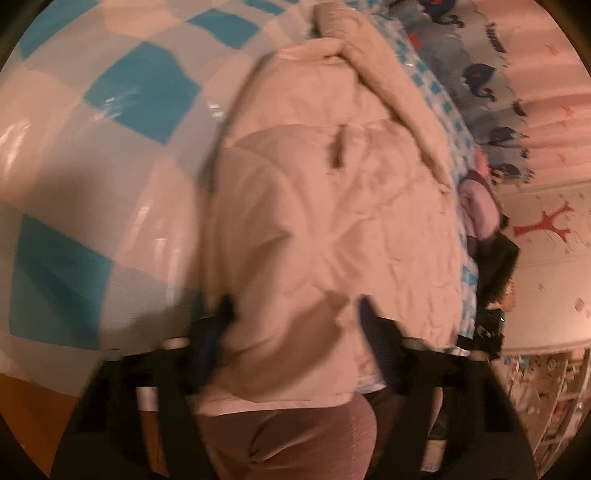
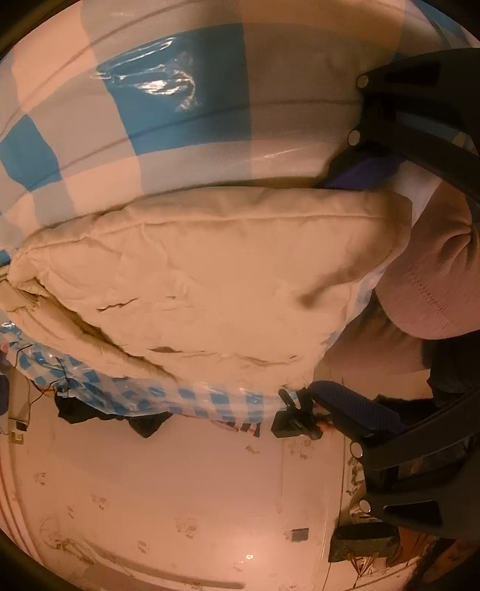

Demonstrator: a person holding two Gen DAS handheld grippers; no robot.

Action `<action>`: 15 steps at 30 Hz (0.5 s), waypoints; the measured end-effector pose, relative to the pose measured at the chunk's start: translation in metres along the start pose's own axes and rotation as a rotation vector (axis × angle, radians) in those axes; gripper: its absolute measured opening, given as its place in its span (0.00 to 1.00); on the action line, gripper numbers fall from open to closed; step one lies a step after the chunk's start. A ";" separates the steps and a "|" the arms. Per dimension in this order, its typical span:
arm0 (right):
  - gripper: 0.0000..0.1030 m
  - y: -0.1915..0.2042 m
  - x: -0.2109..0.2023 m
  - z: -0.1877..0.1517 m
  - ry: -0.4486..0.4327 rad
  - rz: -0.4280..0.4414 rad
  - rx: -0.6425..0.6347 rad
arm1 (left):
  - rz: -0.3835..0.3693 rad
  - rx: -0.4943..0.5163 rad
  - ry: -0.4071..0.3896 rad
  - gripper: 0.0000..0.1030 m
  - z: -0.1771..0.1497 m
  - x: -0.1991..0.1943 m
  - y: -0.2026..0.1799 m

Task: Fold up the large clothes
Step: 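Move both grippers to the jacket hem and grasp it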

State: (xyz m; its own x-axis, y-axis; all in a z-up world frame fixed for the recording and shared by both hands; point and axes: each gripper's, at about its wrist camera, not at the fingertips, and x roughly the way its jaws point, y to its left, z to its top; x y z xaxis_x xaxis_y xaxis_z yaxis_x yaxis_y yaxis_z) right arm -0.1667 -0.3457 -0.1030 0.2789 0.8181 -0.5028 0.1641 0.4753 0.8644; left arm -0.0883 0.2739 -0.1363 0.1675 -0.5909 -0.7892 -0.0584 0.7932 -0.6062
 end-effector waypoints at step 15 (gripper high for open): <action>0.13 0.073 -0.040 -0.019 -0.238 0.238 -0.175 | -0.121 0.020 -0.088 0.08 -0.013 -0.069 -0.045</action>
State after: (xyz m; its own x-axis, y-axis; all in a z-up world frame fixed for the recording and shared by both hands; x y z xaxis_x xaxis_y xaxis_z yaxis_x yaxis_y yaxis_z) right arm -0.1839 -0.3375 -0.0203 0.5051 0.8240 -0.2567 -0.0898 0.3460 0.9339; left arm -0.1105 0.2771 -0.0555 0.2577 -0.6681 -0.6980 -0.0126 0.7200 -0.6938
